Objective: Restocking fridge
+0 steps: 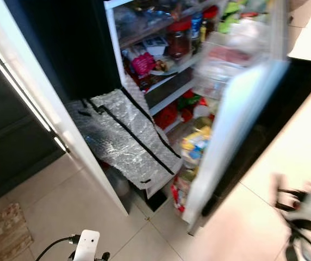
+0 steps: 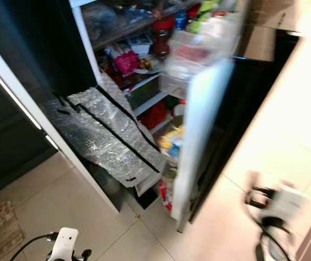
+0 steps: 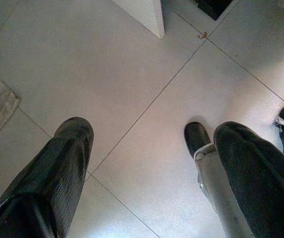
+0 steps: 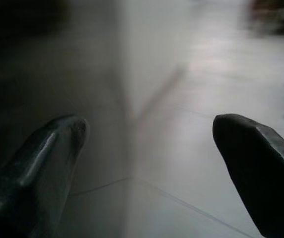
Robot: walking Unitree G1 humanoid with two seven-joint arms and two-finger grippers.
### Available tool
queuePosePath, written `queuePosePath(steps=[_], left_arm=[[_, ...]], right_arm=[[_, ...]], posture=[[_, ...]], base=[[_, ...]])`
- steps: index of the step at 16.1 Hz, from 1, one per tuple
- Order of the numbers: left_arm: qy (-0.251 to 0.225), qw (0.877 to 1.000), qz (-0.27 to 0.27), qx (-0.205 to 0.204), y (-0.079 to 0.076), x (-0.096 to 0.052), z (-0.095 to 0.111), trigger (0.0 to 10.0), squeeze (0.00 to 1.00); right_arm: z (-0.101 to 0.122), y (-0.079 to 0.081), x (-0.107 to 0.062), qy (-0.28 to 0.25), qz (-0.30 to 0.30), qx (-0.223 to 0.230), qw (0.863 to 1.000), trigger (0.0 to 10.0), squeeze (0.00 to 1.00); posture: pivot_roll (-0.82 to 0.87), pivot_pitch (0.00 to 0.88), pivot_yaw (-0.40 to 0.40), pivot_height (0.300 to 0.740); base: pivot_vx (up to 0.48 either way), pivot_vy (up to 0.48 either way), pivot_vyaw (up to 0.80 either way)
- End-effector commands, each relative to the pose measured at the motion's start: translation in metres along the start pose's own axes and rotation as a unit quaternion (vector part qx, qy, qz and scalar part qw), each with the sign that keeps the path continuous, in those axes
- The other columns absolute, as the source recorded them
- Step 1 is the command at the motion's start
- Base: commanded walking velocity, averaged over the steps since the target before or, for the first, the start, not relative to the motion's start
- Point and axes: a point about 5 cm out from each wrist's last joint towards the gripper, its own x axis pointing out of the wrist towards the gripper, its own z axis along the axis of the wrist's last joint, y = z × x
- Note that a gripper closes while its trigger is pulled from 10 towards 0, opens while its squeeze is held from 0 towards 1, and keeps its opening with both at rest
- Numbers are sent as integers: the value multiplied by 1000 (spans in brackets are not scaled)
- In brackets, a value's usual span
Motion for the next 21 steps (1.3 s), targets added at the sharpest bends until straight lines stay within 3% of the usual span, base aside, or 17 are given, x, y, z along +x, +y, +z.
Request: queuePosePath(steps=[1, 3, 7, 9, 10, 13, 17, 18, 20, 21], left_arm=[[20, 1000, -2, 8, 1, -2, -11, 10000, 0], [18, 1000, 0, 8, 2, -2, -10, 10000, 0], [17, 1000, 3, 6, 3, -2, -9, 10000, 0], [17, 1000, 3, 4, 3, -2, -10, 10000, 0], [17, 1000, 3, 4, 3, -2, -10, 10000, 0], [15, 1000, 7, 2, 6, -2, -8, 10000, 0], [13, 1000, 9, 1, 6, -2, -6, 10000, 0], [13, 1000, 10, -1, 5, -1, -6, 10000, 0], [13, 1000, 10, -3, 5, -1, -6, 10000, 0], [12, 1000, 12, -6, 6, -1, -6, 10000, 0]], right_arm=[[8, 10, 6, -8, 37, 9, 999, 10000, 0], [30, 38, 24, -27, 145, -3, 989, 10000, 0], [68, 64, 49, -71, 213, 0, 974, 10000, 0], [86, 92, 61, -88, 281, 3, 956, 10000, 0], [90, 97, 64, -92, 288, 6, 953, 10000, 0], [130, 152, 82, -136, 369, 3, 919, 10000, 0], [149, 190, 87, -145, 421, -8, 895, 10000, 0], [156, 206, 88, -147, 439, -14, 886, 10000, 0], [159, 216, 89, -145, 451, -16, 881, 10000, 0], [163, 230, 92, -137, 466, -30, 873, 10000, 0]], posture=[[-59, 140, 49, 740], [-64, 140, 52, 740], [-53, 136, 48, 740], [-48, 134, 49, 740], [-48, 134, 49, 740], [-38, 129, 50, 740], [-33, 125, 42, 740], [-29, 124, 41, 740], [-24, 125, 39, 740], [-22, 125, 37, 740]], base=[[0, 0, 0], [0, 0, 0], [0, 0, 0], [0, 0, 0], [0, 0, 0], [0, 0, 0], [0, 0, 0], [0, 0, 0], [0, 0, 0], [0, 0, 0]])
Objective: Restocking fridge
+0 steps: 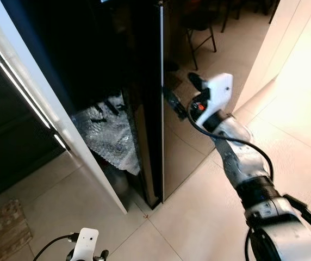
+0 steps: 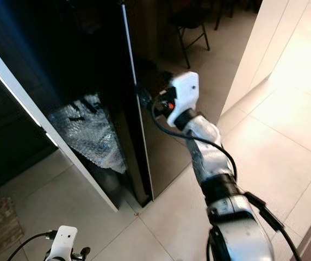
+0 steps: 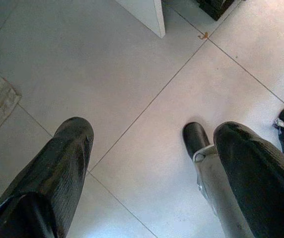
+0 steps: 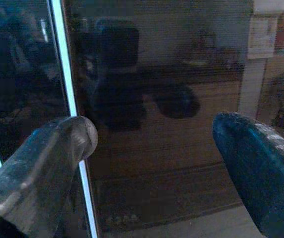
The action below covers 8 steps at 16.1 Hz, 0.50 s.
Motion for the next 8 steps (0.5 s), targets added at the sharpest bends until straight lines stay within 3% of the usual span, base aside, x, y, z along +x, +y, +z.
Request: queuePosePath(steps=[1, 5, 8], left_arm=[[15, 1000, 5, -3, 1, -2, -8, 10000, 0], [15, 1000, 8, -6, 1, -2, -8, 10000, 0], [14, 1000, 7, -8, 0, -2, -8, 10000, 0]], right_arm=[[4, 16, 15, 5, 39, -14, 999, 10000, 0], [9, 9, 32, 29, 0, -17, 999, 10000, 0], [8, 4, 35, 39, -18, -14, 999, 10000, 0]], posture=[[-19, 124, 33, 740], [-8, 126, 26, 740], [1, 132, 19, 740]], base=[[0, 0, 0], [0, 0, 0], [0, 0, 0]])
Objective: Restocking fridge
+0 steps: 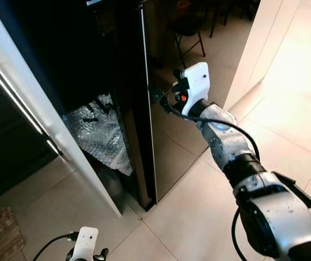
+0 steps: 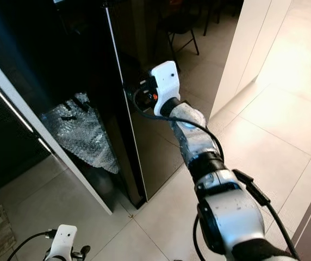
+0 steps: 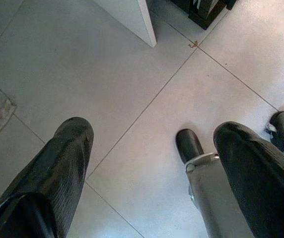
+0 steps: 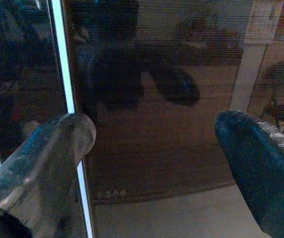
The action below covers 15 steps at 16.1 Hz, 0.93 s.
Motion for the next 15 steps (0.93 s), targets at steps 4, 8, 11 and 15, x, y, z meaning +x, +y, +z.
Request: queuePosePath(steps=[4, 8, 11, 15], left_arm=[[19, 1000, 4, -6, -2, -4, -14, 10000, 0], [23, 1000, 3, -5, -2, -5, -18, 10000, 0], [27, 1000, 1, -2, -3, -6, -21, 10000, 0], [31, 1000, -4, 4, -4, -7, -23, 10000, 0]], right_arm=[[-6, -17, -14, -8, -56, 6, 998, 10000, 0], [-31, -60, -72, -16, -225, 36, 974, 10000, 0], [-85, -87, -178, 55, -449, 27, 892, 10000, 0], [-174, -59, -259, 228, -493, 89, 835, 10000, 0]], posture=[[-8, 147, 16, 740], [-17, 163, 13, 740], [-25, 163, 7, 740], [-35, 156, 10, 740]], base=[[0, 0, 0], [0, 0, 0], [0, 0, 0], [0, 0, 0]])
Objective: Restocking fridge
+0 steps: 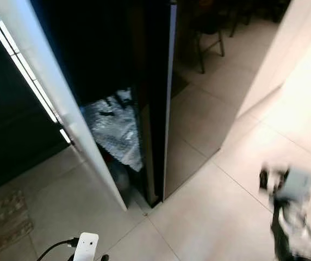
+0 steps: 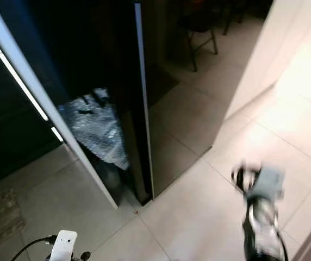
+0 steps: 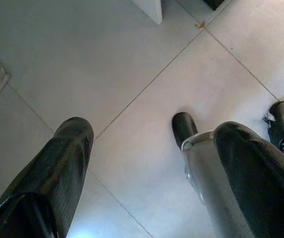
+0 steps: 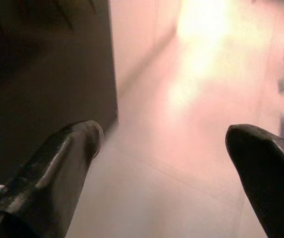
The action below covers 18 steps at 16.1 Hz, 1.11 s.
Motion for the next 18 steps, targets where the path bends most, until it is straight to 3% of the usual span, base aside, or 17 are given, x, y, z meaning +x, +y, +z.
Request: queuePosePath(steps=[1, 4, 5, 6, 8, 11, 18], left_arm=[[19, 1000, -2, 7, -1, -3, -11, 10000, 0], [16, 1000, -2, 7, -1, -2, -8, 10000, 0], [15, 1000, -1, 8, 1, -2, -7, 10000, 0], [15, 1000, 2, 5, 2, -2, -7, 10000, 0], [14, 1000, 6, 0, 3, -2, -8, 10000, 0], [19, 1000, 5, 4, 3, -4, -13, 10000, 0], [10, 1000, 12, -10, 4, -2, -7, 10000, 0]], right_arm=[[-59, -6, -22, 118, 3, -9, 993, 10000, 0], [-103, -5, -50, 225, 28, -63, 972, 10000, 0], [-138, 1, -80, 312, 98, -146, 934, 10000, 0], [-148, 1, -91, 331, 115, -174, 920, 10000, 0], [-149, 16, -92, 318, 139, -168, 923, 10000, 0], [-155, 24, -98, 335, 165, -198, 906, 10000, 0], [-160, 26, -104, 344, 184, -219, 894, 10000, 0]], posture=[[-25, 139, 12, 740], [-14, 133, 15, 740], [0, 119, 16, 740], [13, 113, 12, 740], [10, 110, 11, 740], [27, 105, 11, 740], [34, 170, 13, 740]], base=[[0, 0, 0], [0, 0, 0], [0, 0, 0], [0, 0, 0], [0, 0, 216], [0, 0, 790], [0, 0, 800]])
